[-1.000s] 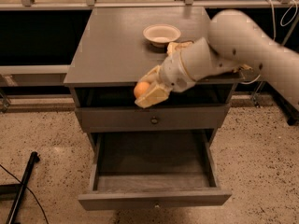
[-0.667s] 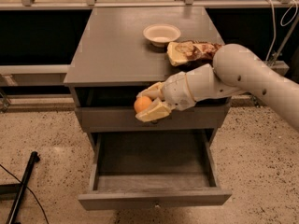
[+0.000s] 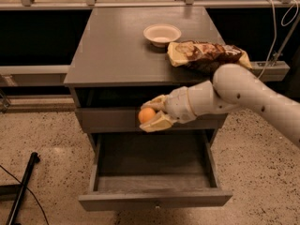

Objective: Place orange into middle drawer

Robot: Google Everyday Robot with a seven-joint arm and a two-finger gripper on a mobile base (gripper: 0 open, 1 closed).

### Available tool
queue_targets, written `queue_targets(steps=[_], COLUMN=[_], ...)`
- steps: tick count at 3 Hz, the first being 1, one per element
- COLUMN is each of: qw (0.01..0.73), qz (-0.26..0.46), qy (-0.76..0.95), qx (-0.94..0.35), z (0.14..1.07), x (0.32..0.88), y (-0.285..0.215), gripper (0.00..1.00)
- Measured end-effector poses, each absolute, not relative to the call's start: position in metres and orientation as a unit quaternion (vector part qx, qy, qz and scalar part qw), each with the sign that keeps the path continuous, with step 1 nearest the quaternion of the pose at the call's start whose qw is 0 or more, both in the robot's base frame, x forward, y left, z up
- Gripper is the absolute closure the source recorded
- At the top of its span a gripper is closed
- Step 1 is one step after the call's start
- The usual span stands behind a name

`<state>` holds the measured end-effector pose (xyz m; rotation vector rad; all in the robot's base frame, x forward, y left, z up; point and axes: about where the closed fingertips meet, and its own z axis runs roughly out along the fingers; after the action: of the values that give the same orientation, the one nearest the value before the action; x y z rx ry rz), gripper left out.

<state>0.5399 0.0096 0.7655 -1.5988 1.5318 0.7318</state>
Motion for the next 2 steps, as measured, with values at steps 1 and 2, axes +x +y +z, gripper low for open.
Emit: queue_targets(steps=[1,2], qw=[0.433,0.438], qz=[0.291,0.298], qy=[0.595,0.585], qx=[-0.611,-0.614], z=[0.704,0.685], x=[0.546,0.546], y=[-0.002,0.000], gripper=[1.00,1.00])
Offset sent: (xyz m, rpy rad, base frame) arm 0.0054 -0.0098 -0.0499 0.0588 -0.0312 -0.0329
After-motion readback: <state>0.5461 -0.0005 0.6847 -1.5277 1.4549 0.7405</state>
